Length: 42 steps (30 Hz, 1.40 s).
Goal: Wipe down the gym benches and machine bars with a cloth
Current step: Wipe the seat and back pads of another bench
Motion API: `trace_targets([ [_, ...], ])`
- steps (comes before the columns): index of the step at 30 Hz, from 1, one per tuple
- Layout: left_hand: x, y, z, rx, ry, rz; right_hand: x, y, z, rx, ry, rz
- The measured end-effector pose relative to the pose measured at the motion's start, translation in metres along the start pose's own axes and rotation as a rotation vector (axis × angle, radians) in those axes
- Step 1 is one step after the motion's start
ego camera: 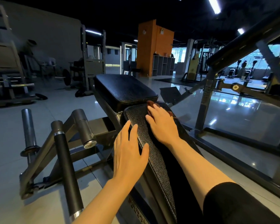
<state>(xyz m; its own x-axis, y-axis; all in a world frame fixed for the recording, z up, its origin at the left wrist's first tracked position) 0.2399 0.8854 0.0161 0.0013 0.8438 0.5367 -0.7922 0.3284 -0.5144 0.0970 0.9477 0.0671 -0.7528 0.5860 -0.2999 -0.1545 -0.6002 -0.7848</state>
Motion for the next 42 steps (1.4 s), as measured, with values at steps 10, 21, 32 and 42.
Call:
trace_targets([
  [10,-0.009,-0.005,0.016,0.024,0.06,0.052,0.006,-0.006,0.019,0.022,0.002,0.014],
  [21,-0.006,-0.001,0.014,0.072,0.074,0.037,0.017,-0.001,0.029,0.002,-0.004,0.008],
  [32,0.013,0.024,0.009,0.09,0.138,0.072,0.038,0.001,0.033,-0.018,-0.046,0.005],
  [42,0.018,0.026,0.007,0.051,0.099,0.075,0.049,-0.003,0.024,-0.026,0.123,0.011],
])
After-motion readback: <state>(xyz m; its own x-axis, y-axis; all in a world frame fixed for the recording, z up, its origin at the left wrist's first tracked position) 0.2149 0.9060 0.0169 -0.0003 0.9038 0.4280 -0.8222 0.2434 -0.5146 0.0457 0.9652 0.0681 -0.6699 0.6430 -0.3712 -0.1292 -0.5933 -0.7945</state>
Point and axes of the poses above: each hand's wrist, its own z-axis towards the middle knuckle, its own y-axis out of the palm, x = y × z, the point moved 4 cm from there along z, towards the middle knuckle, and after that the axes turned 3 degrees about -z, right-handed, at the moved point
